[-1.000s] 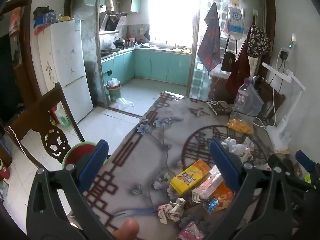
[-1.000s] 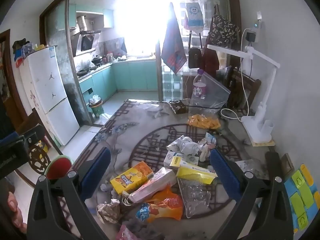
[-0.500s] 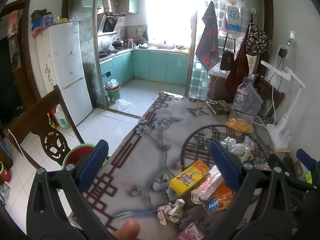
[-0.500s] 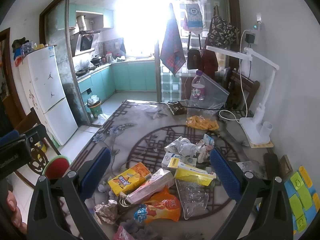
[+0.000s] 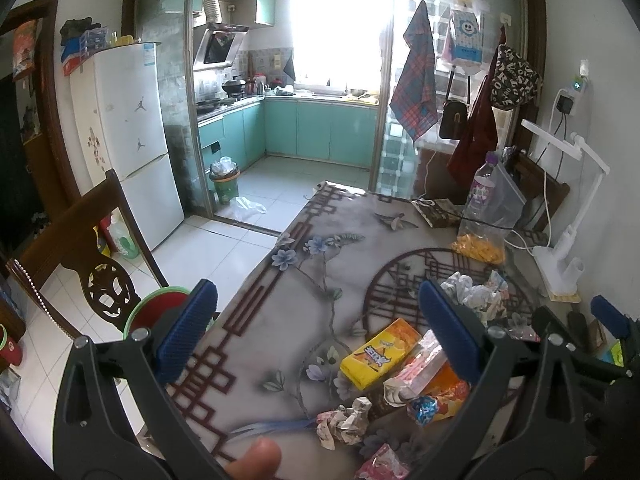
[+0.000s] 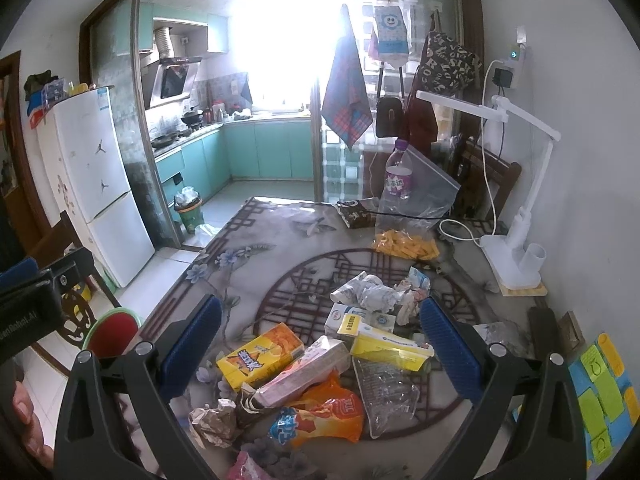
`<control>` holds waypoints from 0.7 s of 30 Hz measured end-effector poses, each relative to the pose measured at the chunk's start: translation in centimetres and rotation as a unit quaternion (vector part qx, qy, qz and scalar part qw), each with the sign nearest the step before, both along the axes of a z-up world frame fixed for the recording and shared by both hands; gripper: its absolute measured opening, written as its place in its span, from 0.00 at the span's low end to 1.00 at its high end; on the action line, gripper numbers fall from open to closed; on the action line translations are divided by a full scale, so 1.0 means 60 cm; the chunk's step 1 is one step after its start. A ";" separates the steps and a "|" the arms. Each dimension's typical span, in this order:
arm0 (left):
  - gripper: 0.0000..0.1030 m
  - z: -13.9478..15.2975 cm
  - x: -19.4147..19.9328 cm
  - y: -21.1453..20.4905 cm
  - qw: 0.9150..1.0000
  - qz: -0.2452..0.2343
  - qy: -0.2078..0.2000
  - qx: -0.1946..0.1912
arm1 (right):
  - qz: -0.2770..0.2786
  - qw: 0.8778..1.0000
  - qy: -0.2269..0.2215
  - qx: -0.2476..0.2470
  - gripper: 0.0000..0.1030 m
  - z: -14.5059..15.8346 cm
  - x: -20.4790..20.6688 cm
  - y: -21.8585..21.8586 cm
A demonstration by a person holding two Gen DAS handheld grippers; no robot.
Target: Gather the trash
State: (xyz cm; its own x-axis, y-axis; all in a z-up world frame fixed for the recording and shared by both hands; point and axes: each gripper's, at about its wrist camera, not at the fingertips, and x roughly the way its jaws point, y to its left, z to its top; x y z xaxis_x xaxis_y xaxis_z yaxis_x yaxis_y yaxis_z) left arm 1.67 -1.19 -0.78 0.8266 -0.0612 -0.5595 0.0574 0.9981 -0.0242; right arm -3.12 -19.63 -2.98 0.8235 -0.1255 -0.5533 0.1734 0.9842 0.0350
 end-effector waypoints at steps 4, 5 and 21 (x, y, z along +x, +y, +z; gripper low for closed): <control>0.96 0.004 0.002 0.003 1.000 0.000 -0.002 -0.001 | -0.003 1.000 -0.001 -0.001 0.93 -0.001 0.001 0.002; 0.96 0.005 0.002 0.004 1.000 0.001 -0.002 -0.002 | -0.002 1.000 0.000 -0.001 0.93 0.000 0.002 0.002; 0.96 0.006 0.003 0.012 1.000 0.005 -0.004 0.000 | -0.002 1.000 0.000 -0.002 0.93 0.000 0.005 0.003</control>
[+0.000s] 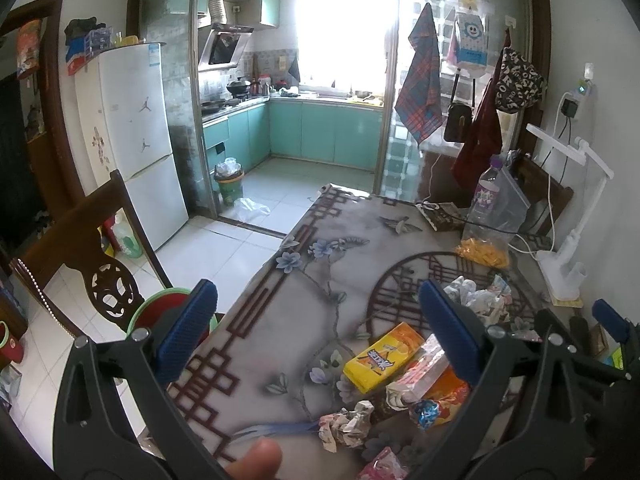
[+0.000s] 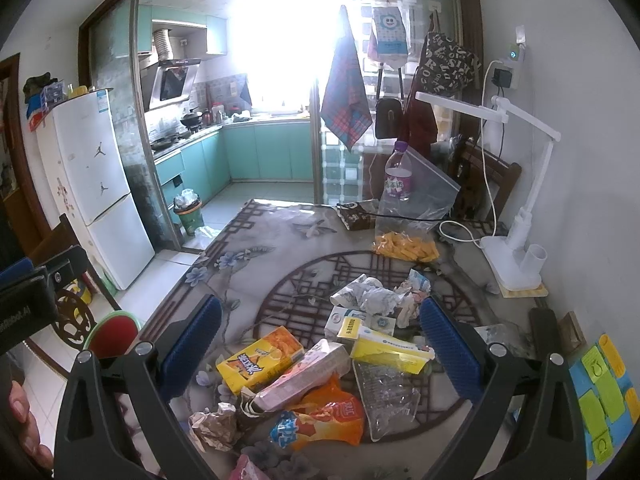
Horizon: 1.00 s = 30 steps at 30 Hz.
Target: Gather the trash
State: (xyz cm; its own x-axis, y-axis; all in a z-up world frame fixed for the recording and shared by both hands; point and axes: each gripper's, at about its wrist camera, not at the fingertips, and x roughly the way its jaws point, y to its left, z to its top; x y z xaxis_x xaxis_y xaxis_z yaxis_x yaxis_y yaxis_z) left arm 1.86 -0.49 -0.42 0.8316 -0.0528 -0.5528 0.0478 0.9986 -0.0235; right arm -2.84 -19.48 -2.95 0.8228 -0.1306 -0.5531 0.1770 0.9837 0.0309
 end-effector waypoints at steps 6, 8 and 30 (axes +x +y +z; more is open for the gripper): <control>0.96 0.001 0.001 0.001 1.000 -0.002 0.000 0.000 | -0.003 1.000 0.000 0.002 0.93 0.006 0.002 -0.004; 0.96 0.002 0.002 0.001 1.000 -0.002 0.000 0.000 | -0.002 1.000 0.000 0.002 0.93 0.006 0.002 -0.005; 0.96 0.000 0.000 -0.004 1.000 -0.001 0.000 0.000 | -0.002 1.000 0.001 0.002 0.93 -0.002 -0.002 -0.010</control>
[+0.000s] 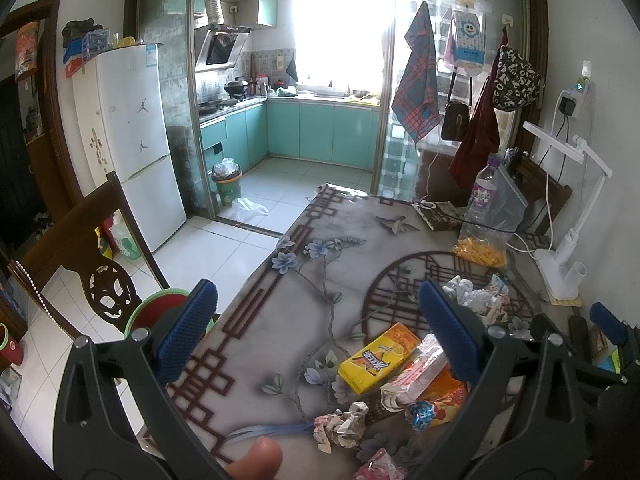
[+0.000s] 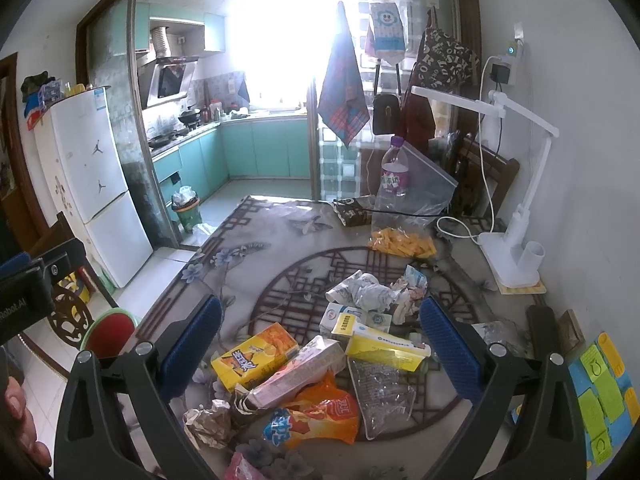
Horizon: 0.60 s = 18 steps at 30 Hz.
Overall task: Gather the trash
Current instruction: 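Grasp the pink wrapper with the right tool while the left tool grasps crumpled foil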
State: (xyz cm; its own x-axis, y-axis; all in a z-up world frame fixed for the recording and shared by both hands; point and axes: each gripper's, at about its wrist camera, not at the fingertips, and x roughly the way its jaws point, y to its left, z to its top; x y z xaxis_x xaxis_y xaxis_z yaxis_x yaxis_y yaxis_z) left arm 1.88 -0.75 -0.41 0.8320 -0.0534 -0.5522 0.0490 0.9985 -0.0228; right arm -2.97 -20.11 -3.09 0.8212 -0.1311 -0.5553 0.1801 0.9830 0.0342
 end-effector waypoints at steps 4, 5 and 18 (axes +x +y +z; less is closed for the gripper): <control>0.96 -0.003 0.000 -0.004 1.000 -0.001 0.001 0.003 | 0.008 1.000 0.010 0.002 0.93 -0.007 0.002 -0.002; 0.96 -0.005 0.002 -0.001 1.000 -0.002 0.004 0.003 | 0.014 1.000 0.020 0.002 0.93 -0.014 0.004 -0.004; 0.96 -0.102 0.042 0.010 0.995 -0.061 0.079 -0.025 | 0.215 0.930 0.296 0.023 0.86 -0.285 -0.012 0.056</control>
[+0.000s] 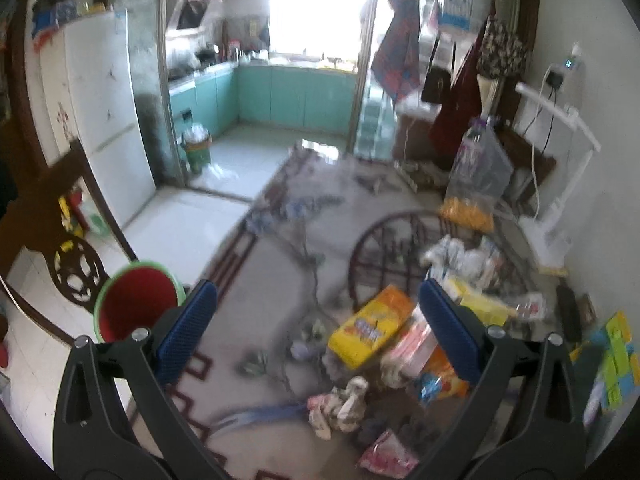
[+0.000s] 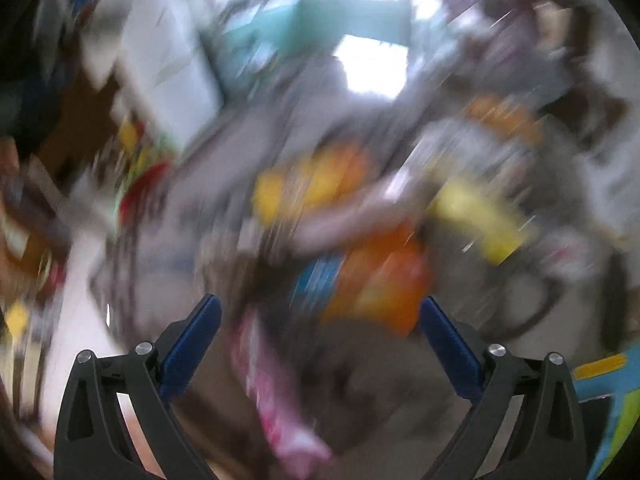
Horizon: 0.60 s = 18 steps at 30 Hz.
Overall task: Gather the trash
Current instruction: 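Grasp the pink wrapper with the right tool while the left tool grasps crumpled foil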
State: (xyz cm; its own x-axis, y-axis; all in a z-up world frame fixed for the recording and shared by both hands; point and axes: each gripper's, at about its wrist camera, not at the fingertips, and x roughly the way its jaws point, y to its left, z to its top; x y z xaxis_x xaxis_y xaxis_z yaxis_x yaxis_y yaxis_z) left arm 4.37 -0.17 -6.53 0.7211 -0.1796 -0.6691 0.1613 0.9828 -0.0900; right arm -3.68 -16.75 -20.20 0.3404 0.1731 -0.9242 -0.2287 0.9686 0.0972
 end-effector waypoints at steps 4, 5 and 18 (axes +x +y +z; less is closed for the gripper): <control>0.96 -0.056 0.008 0.009 0.999 -0.016 0.042 -0.005 | 0.049 0.995 0.083 -0.007 0.72 -0.098 -0.031 0.035; 0.96 -0.075 0.006 0.008 0.998 -0.019 0.052 0.003 | 0.061 0.993 0.096 -0.017 0.69 -0.117 -0.039 0.041; 0.80 -0.218 -0.016 -0.021 0.982 -0.110 0.156 -0.004 | -0.033 0.999 -0.013 0.040 0.17 0.039 -0.070 -0.062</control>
